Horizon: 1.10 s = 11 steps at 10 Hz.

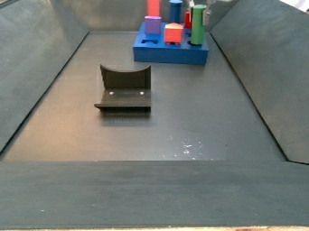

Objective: Pick up the hexagon object. Move up. Move to above the board. Insert the hexagon object.
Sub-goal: Insert the hexagon object.

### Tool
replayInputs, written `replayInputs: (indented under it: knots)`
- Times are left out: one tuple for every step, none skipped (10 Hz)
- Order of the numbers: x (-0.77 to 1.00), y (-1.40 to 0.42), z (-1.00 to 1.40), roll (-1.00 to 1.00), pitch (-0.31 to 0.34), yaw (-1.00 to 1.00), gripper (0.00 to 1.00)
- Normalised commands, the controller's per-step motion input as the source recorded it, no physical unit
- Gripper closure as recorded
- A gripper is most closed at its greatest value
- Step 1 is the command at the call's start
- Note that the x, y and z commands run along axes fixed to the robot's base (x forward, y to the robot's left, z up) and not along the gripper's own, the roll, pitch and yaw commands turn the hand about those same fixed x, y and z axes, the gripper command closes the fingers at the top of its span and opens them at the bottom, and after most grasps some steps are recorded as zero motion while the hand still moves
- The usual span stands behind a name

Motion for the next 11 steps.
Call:
replayInputs:
  knots:
    - [0.02,-0.17,-0.20,-0.04,0.000,-0.10,1.00]
    - [0.00,-0.05,-0.15,-0.01,0.000,-0.09,1.00]
    - [0.13,0.00,-0.24,-0.05,0.027,-0.03,1.00]
    - [0.18,0.14,-0.36,-0.13,0.094,-0.31,1.00]
    - [0.08,0.12,-0.33,-0.13,0.070,-0.51,1.00]
    - [0.00,0.06,-0.29,-0.13,0.000,-0.49,1.00]
    - [0.08,0.09,-0.26,-0.10,0.001,-0.36,1.00]
    - [0.00,0.13,-0.33,-0.02,0.011,-0.24,1.00]
    - [-0.18,0.16,-0.35,0.00,0.000,0.00,1.00]
    - [-0.22,-0.01,-0.32,0.09,-0.087,0.41,1.00]
    - [-0.30,-0.05,-0.29,0.10,-0.144,0.48,1.00]
